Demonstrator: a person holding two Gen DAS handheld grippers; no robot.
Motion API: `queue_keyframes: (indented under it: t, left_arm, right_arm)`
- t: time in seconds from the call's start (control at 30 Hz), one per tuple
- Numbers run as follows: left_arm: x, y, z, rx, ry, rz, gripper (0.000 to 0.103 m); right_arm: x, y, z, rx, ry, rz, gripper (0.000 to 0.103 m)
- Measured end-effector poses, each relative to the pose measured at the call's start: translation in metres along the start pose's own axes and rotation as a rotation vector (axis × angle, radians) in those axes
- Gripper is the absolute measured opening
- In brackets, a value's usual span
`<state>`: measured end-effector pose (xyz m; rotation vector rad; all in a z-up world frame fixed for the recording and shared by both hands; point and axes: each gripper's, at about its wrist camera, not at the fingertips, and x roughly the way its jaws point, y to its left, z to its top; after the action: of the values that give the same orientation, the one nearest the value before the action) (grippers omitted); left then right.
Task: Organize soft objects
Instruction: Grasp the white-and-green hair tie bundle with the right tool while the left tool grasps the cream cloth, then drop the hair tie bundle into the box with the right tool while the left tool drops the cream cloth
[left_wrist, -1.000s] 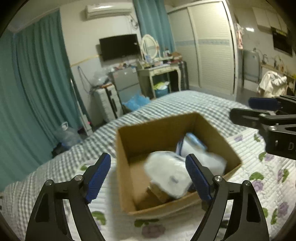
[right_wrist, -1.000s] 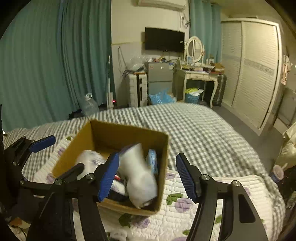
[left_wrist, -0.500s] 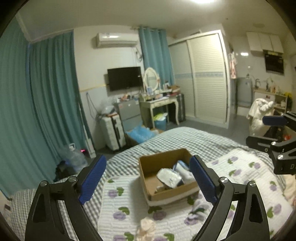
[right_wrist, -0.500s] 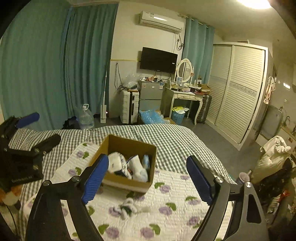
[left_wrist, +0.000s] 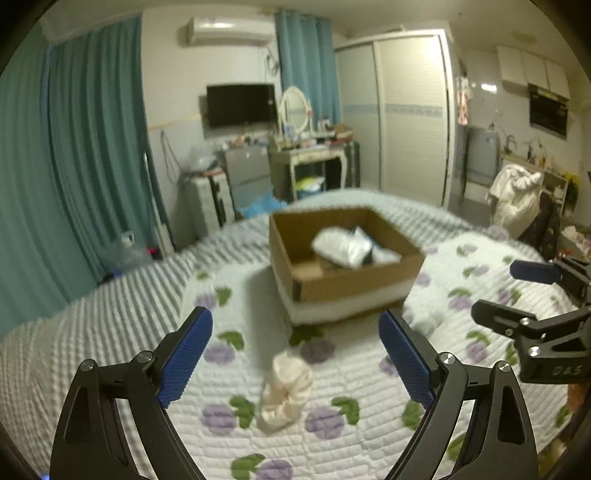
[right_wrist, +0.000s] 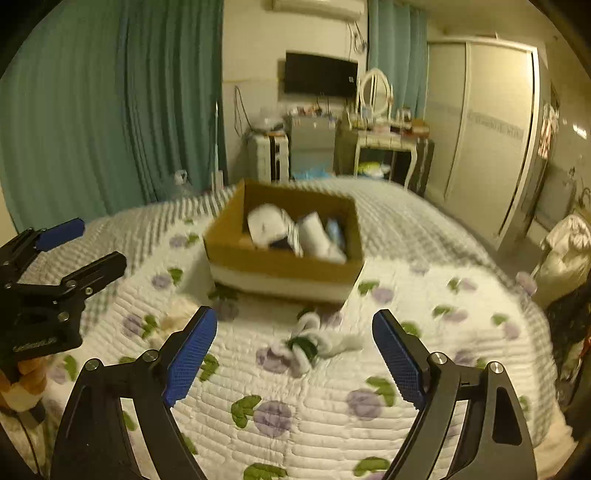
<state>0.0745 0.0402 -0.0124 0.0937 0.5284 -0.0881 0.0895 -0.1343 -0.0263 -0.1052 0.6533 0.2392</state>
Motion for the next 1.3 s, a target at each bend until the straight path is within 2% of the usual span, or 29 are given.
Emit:
queue_keyframes:
  t: [0.17,0.33,0.43,0.53,0.57,0.6,0.63,0.73,0.77,0.87,0.93,1.07,1.3]
  left_arm:
    - [0.048,0.006,-0.041,-0.026,0.092,-0.012,0.092]
    - [0.083,0.008,-0.072,-0.037,0.193,-0.013,0.091]
    - [0.098,0.007,-0.086,-0.050,0.262,-0.013,0.091]
    - [0.108,0.005,-0.094,-0.060,0.284,-0.010,0.091]
    - [0.110,0.005,-0.095,-0.062,0.286,-0.008,0.089]
    - [0.112,0.005,-0.096,-0.065,0.286,-0.009,0.085]
    - [0.115,0.006,-0.097,-0.069,0.290,-0.015,0.076]
    - [0.122,0.008,-0.101,-0.084,0.307,-0.019,0.062]
    - [0.122,0.009,-0.101,-0.086,0.310,-0.018,0.052]
    - [0.120,0.012,-0.103,-0.094,0.306,-0.024,0.035]
    - [0.117,0.013,-0.102,-0.094,0.302,-0.032,0.028]
    - [0.108,0.012,-0.102,-0.089,0.302,-0.040,0.020]
    - [0.080,0.006,-0.100,-0.102,0.292,-0.063,0.018]
  right_arm:
    - [0.062,0.001,-0.030,0.038,0.093,0.002,0.085]
    - [0.117,-0.003,-0.055,0.079,0.195,0.026,0.069]
    - [0.136,-0.007,-0.066,0.093,0.232,0.033,0.060]
    - [0.146,-0.010,-0.071,0.098,0.236,0.033,0.048]
    - [0.146,-0.011,-0.071,0.099,0.234,0.034,0.040]
    - [0.146,-0.012,-0.072,0.103,0.230,0.031,0.030]
    - [0.146,-0.014,-0.072,0.111,0.228,0.033,0.027]
    - [0.140,-0.017,-0.073,0.115,0.212,0.045,0.022]
    - [0.138,-0.016,-0.074,0.112,0.207,0.046,0.015]
    - [0.132,-0.014,-0.073,0.106,0.194,0.052,0.014]
    - [0.127,-0.012,-0.072,0.101,0.184,0.056,0.014]
    - [0.115,-0.008,-0.074,0.095,0.162,0.068,0.012]
    - [0.085,-0.007,-0.080,0.109,0.137,0.082,0.011]
